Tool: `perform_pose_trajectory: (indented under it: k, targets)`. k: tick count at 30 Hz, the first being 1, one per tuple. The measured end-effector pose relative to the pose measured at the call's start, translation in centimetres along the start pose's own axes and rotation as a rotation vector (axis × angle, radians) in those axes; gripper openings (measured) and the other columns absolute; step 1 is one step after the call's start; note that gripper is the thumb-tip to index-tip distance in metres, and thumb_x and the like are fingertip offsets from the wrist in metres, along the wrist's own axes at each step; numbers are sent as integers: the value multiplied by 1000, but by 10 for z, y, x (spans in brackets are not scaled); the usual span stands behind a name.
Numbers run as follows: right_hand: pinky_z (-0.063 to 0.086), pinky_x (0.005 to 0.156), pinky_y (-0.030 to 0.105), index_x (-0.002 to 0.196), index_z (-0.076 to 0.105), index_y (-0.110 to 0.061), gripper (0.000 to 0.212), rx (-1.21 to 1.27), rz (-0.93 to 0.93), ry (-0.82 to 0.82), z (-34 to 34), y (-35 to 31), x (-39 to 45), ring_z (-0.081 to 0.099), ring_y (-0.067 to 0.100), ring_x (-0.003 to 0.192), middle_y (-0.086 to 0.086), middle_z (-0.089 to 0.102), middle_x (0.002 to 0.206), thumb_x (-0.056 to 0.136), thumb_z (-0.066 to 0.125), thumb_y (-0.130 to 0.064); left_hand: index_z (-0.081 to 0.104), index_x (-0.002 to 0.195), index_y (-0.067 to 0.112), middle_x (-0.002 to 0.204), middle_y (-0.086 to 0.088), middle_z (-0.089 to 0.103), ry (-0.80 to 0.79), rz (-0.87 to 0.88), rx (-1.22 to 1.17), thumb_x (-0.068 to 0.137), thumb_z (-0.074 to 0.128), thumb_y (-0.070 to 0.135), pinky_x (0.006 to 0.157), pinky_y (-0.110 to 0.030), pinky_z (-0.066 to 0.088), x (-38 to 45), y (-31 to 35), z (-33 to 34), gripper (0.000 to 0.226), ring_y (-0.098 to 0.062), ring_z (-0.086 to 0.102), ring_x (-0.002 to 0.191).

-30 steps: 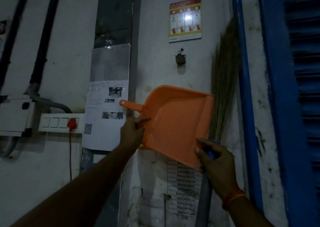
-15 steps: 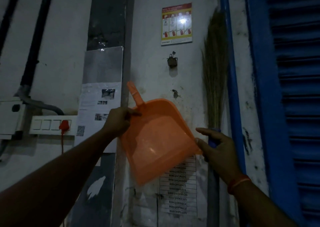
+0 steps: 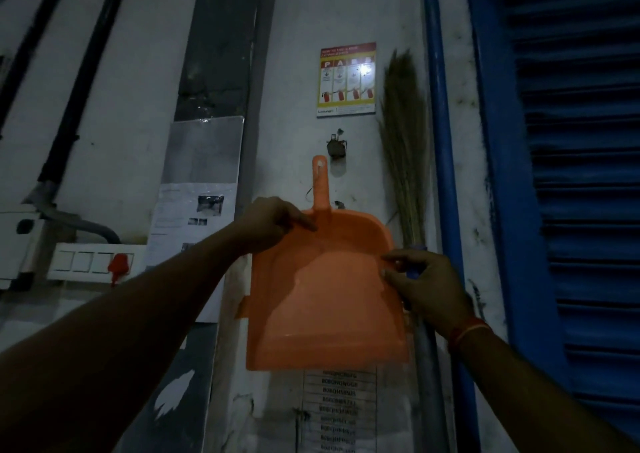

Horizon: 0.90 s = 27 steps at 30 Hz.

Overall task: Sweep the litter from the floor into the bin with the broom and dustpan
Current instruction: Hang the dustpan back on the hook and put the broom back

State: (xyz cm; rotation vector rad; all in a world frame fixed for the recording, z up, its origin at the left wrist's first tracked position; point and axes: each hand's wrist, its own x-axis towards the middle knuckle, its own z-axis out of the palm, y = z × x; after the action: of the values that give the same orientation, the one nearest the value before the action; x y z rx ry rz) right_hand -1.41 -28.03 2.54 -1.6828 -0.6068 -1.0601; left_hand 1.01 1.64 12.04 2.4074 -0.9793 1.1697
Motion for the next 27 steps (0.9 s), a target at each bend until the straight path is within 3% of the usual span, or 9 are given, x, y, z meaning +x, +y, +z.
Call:
perform_pose_trajectory:
  k: [2,5,9,11,14,18,23,27]
  targets:
    - [58,52,30,92,78,-28,23,-31,10,-7,-2,2,0,71,17,72,-1,73,92,82,77,-8,74,115,35,123,-2,67,-5,23,0,96,54,-2,91,-35,59,5,5,-4,46,-15,66,101]
    - [61,61,34,86,78,-31,30,-80,-14,6,-6,6,-1,70,16,79,-6,73,93,81,74,-2,74,110,38,122,0,68,28,46,-8,96,56,0,90,-32,59,10,15,-4,45,-14,67,100]
    - [55,58,15,85,74,-35,33,-75,-47,28,-11,-1,-3,67,8,81,-8,70,96,83,72,-2,76,105,34,125,1,68,95,51,-74,96,57,3,95,-34,57,13,30,1,38,-16,67,107]
    - [54,57,12,89,74,-32,32,-64,-64,23,-13,-6,0,66,5,80,-6,70,99,84,72,-1,76,104,34,128,2,67,114,29,-106,94,60,3,99,-34,55,16,35,1,36,-15,65,112]
    - [51,45,19,93,75,-29,31,-14,-56,8,-17,-12,6,65,7,61,-2,70,99,84,71,0,74,97,38,126,2,68,151,-9,-218,92,61,5,99,-40,56,18,41,-1,36,-14,65,113]
    - [51,42,26,94,77,-30,31,5,-27,-2,-17,-9,14,67,20,60,-3,70,100,83,71,-2,68,95,27,113,6,71,329,-10,-333,90,68,15,96,-43,57,28,45,-3,13,-6,67,107]
    - [51,44,25,93,78,-30,32,28,-5,6,-8,-4,22,68,20,63,-5,70,101,81,71,-2,55,112,22,123,-5,66,379,-162,-559,78,84,22,92,-44,58,52,48,-9,44,-20,67,110]
    - [50,43,24,95,77,-27,30,34,8,7,-3,-3,29,68,21,65,-6,69,101,82,71,-2,56,120,21,122,-3,67,319,-192,-498,78,84,26,83,-34,59,67,45,-6,51,-17,66,107]
